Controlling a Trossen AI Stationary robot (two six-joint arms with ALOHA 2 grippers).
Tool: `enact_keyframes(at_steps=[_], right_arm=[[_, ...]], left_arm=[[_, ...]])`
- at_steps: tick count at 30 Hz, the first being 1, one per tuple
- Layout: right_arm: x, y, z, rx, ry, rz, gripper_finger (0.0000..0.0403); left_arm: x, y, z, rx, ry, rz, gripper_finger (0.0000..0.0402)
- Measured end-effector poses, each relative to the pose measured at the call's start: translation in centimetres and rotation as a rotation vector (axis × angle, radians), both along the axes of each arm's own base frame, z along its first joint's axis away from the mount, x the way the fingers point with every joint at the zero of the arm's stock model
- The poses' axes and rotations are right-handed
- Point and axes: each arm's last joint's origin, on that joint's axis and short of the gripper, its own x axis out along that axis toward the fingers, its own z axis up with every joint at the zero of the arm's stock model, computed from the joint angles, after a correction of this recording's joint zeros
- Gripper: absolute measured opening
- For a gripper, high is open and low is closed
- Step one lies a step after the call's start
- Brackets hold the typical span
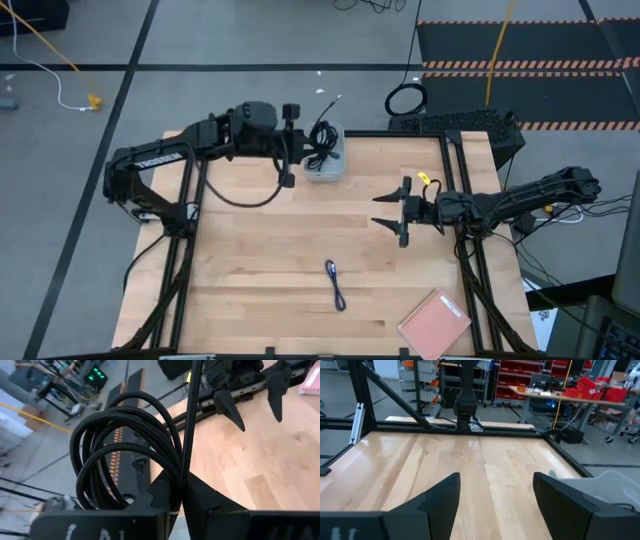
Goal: Pick and place USB-C Cables
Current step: Put the black charger cable into the gray bin
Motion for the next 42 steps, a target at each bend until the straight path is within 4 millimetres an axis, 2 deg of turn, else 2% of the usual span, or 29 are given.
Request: enact_keyframes(at_steps=[5,13,21,32,42], right_arm=[[0.0,0.0,-0.2,0.006,0.020,-0.001,0.0242],[0.0,0.0,-0.1,0.042,0.004,-0.005,0.0242],[0.0,0.0,-0.2,0.058,0.011,-0.006,0.0242],[0.0,0.0,0.1,0.055,-0.014,-0.005,0.0242],[0.0,0.0,0.1,0.030,-0.018,-0.003,0.0242]], left_arm=[[0.6,1.7,-0.9,-0.027,-0.063,-0.001,0.0035],[1.5,4.6,-5.0,-0.052,-0.102,0.028,0.0035],[0.9,7.3,-9.2,-0.130,-0.169,0.074,0.0035],[-0.3,9.9,-15.3,-0.257,-0.264,0.127,0.0035],[2.0,11.9,-20.6,-0.412,-0.252,0.158,0.0035]])
